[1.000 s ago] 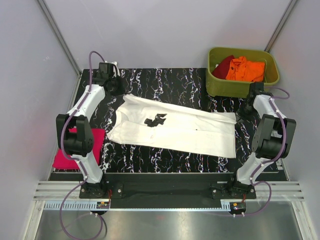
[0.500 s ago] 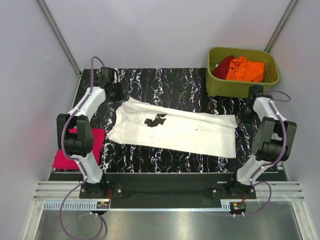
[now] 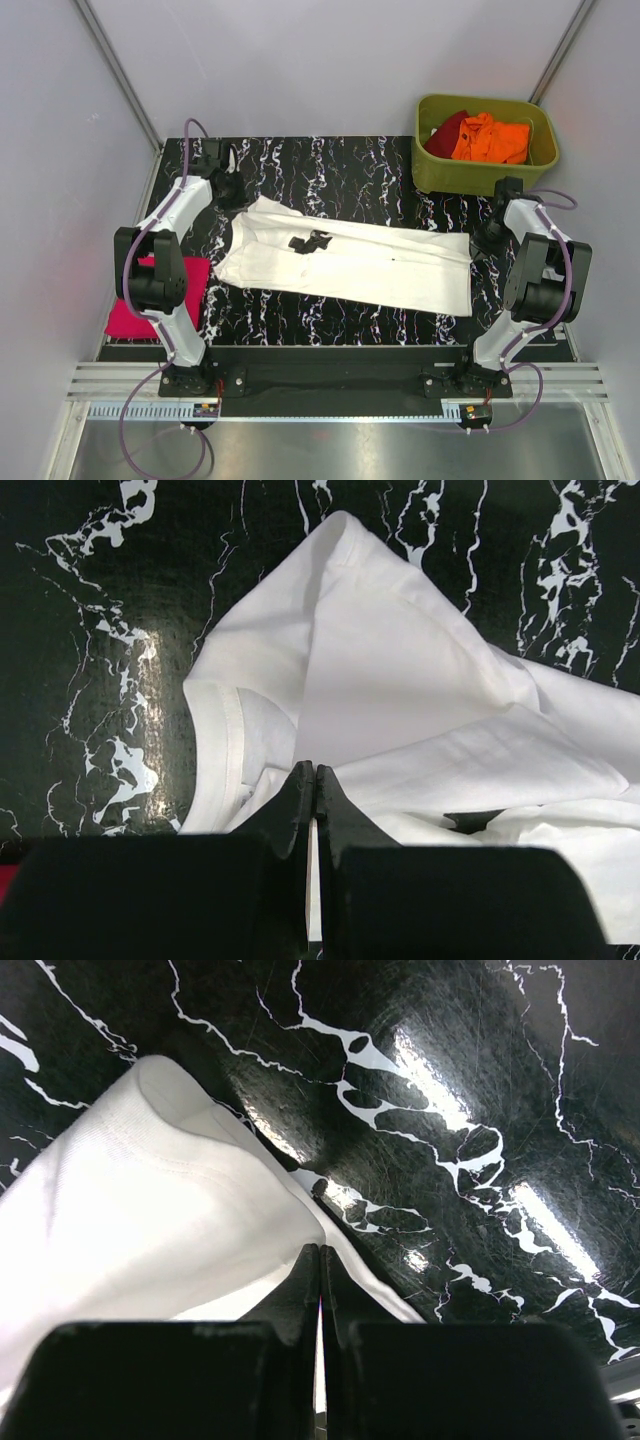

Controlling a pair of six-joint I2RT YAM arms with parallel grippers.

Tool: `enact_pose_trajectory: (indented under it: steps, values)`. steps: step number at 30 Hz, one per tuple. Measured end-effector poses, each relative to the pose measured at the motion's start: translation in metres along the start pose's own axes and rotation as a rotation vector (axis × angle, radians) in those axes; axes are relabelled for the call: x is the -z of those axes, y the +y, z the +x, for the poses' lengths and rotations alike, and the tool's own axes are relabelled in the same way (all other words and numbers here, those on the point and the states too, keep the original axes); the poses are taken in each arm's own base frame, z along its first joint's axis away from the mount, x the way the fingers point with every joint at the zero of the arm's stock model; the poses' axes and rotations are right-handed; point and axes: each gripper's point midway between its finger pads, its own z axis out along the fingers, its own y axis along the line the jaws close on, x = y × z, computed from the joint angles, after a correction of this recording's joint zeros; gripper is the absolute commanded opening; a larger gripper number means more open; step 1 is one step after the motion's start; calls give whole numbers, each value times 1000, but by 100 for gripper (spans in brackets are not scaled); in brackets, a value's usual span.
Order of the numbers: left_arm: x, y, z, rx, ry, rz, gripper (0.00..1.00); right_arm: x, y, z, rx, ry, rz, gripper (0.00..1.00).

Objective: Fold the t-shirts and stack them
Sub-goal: Fold the tshirt

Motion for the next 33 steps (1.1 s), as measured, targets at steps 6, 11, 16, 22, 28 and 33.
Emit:
enact_pose_trajectory:
  steps: [6,11,16,22,28,33]
  values:
    - [-1,6,7,2,21,-29,0,-5,-5,9,-1,23,13,3]
    - [-4,11,17,4,43,-47,0,-6,-6,12,-2,32,18,5]
    - [-6,13,21,3,52,-51,0,-6,-6,12,-4,32,19,5]
    - [-8,17,31,5,76,-60,0,-6,-7,13,-4,34,20,6]
    - [-5,22,48,8,103,-72,0,-8,-9,17,-4,45,26,8]
    - [-2,21,47,7,95,-68,0,-10,-11,22,-2,58,33,8]
